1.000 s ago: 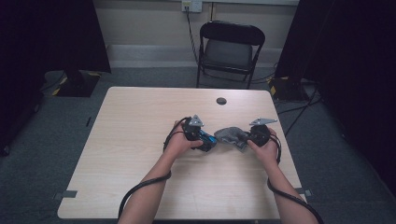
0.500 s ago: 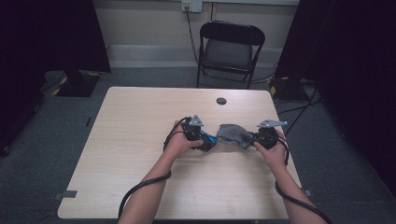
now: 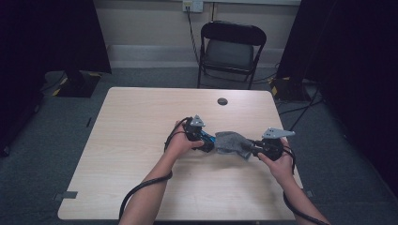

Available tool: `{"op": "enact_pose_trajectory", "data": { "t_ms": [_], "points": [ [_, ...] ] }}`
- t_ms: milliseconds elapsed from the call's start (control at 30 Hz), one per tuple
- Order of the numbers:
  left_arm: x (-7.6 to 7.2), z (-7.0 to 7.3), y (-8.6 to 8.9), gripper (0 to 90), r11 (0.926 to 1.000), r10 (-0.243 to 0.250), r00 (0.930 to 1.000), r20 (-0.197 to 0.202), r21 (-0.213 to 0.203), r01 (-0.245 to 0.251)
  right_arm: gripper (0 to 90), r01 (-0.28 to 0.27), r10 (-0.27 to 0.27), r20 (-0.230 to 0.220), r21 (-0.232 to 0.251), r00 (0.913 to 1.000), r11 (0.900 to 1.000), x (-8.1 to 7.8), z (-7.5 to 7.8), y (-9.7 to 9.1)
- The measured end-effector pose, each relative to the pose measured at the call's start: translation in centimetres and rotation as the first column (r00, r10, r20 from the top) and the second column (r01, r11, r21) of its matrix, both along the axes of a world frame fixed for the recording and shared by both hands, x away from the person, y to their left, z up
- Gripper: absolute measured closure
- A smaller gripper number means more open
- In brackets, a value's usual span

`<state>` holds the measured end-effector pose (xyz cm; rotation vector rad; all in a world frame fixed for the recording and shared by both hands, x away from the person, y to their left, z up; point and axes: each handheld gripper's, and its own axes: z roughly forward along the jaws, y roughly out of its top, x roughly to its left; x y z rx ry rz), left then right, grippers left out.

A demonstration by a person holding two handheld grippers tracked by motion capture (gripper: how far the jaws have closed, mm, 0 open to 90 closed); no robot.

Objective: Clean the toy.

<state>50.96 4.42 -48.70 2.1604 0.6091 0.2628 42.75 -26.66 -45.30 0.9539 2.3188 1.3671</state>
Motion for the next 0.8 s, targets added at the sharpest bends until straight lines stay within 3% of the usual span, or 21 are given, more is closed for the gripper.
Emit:
{"op": "enact_pose_trajectory", "data": {
  "t_ms": [233, 333, 633, 800],
  "points": [
    [0.0, 0.0, 0.0, 7.8, 1.0000, 0.001, 1.0000, -0.001, 0.001, -0.001, 72.9, -0.082, 0.082, -0.009, 0.017, 0.9966, 0.9965, -1.8, -0.4, 0.7],
    [0.0, 0.1, -0.1, 7.8, 1.0000, 0.001, 1.0000, -0.005, 0.005, -0.001, 72.8, -0.145, 0.146, -0.019, 0.015, 0.9892, 0.9893, -2.3, -0.9, 1.0],
    [0.0, 0.0, 0.0, 7.8, 1.0000, 0.001, 1.0000, -0.004, 0.003, -0.001, 72.6, -0.244, 0.240, -0.064, -0.072, 0.9688, 0.9671, -2.6, -2.3, 4.0],
    [0.0, 0.0, 0.0, 7.8, 1.0000, 0.001, 1.0000, -0.002, 0.005, -0.001, 72.6, -0.268, 0.262, -0.072, -0.098, 0.9624, 0.9583, -2.3, -2.7, 5.3]
  ]
}}
